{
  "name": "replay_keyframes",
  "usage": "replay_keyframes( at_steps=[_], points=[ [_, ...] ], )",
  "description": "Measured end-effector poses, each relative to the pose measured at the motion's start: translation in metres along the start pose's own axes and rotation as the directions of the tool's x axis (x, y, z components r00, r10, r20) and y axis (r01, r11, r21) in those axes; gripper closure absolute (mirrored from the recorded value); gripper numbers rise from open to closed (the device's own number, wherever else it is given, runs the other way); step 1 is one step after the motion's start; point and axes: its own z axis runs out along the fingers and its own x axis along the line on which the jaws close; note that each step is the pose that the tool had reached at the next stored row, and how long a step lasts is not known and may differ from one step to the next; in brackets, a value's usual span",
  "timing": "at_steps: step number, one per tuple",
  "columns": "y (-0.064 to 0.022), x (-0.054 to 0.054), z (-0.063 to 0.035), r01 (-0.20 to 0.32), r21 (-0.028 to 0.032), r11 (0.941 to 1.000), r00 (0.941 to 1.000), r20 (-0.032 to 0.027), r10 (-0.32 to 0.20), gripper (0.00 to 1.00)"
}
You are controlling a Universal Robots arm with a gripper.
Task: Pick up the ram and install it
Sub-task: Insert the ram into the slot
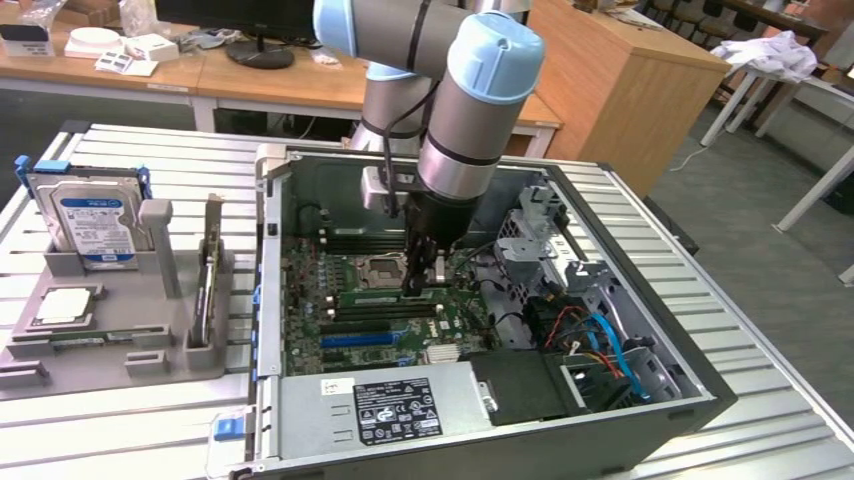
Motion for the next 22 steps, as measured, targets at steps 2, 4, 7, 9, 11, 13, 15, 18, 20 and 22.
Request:
replay_keyframes(
  at_steps=[2, 4, 7, 9, 11, 13, 15, 18, 20, 22],
  points=[
    [0.0001, 0.0, 0.0, 0.0, 0.0, 1.0, 1.0, -0.0001, 0.0, 0.89],
    [0.0001, 0.0001, 0.0001, 0.0, -0.0001, 1.0, 1.0, -0.0001, 0.0, 0.89],
    [0.0001, 0.0, 0.0013, 0.0, 0.0, 1.0, 1.0, 0.0001, 0.0, 0.89],
    [0.0001, 0.0001, 0.0023, 0.0, 0.0, 1.0, 1.0, 0.0, 0.0, 0.89],
    [0.0001, 0.0002, 0.0029, 0.0, 0.0, 1.0, 1.0, -0.0001, 0.0, 0.89],
    [0.0001, 0.0001, 0.0034, 0.0, 0.0, 1.0, 1.0, -0.0002, 0.0, 0.89],
    [0.0001, 0.0002, 0.004, 0.0, 0.0, 1.0, 1.0, 0.0, 0.0, 0.89],
    [0.0001, 0.0002, 0.0057, 0.0, 0.0, 1.0, 1.0, 0.0, 0.0, 0.89],
    [0.0001, 0.0003, 0.0061, 0.0, -0.0001, 1.0, 1.0, -0.0003, 0.0, 0.89],
    [0.0, 0.0003, 0.0063, 0.0, -0.0001, 1.0, 1.0, -0.0003, 0.0, 0.89]
  ],
)
